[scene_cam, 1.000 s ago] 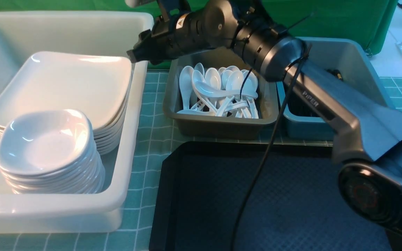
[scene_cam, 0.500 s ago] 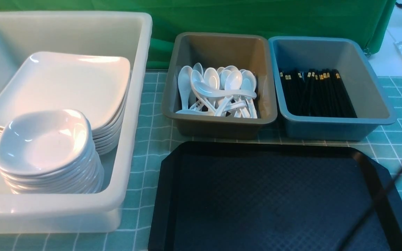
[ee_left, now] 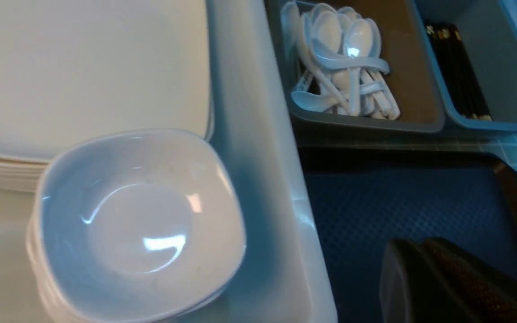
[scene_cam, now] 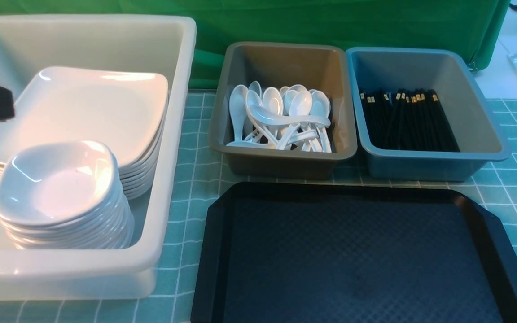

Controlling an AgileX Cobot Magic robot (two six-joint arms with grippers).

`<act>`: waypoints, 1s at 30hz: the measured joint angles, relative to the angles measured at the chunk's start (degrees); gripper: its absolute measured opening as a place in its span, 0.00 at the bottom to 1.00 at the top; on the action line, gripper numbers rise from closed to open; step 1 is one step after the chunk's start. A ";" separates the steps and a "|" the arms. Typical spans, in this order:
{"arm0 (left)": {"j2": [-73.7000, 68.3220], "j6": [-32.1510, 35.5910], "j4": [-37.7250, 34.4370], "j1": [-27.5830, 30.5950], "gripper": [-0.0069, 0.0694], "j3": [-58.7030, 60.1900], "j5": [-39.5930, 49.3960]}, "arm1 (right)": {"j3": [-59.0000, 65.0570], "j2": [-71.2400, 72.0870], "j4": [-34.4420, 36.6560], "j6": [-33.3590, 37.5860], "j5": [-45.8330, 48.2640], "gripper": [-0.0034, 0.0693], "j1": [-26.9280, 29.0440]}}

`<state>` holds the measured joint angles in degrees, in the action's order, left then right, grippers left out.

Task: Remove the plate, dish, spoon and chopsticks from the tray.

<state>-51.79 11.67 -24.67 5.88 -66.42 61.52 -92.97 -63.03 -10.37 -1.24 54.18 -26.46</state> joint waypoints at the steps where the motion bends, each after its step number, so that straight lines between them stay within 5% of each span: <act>1: 0.08 0.00 0.09 -0.65 0.10 0.00 0.00 | 1.16 1.82 -0.20 -0.29 -1.41 0.08 0.00; 7: 0.59 0.59 1.46 -10.16 0.10 0.00 -1.07 | 38.37 29.12 -1.52 -5.51 -29.79 0.08 0.00; 16: 1.24 4.08 -1.00 -14.42 0.10 0.48 -1.73 | 70.58 50.01 -2.64 -9.00 -62.07 0.08 0.00; 26: 22.10 12.47 -2.62 -14.42 0.10 15.90 -11.15 | 75.16 52.57 -2.81 -11.58 -69.02 0.19 0.00; 30: 32.78 9.55 -2.74 -14.42 0.10 24.49 -16.66 | 75.16 52.57 -2.83 -11.69 -69.24 0.23 0.00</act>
<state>-19.01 21.22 -27.41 -8.55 -41.93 44.87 -17.81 -10.46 -13.20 -12.93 -15.06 -26.46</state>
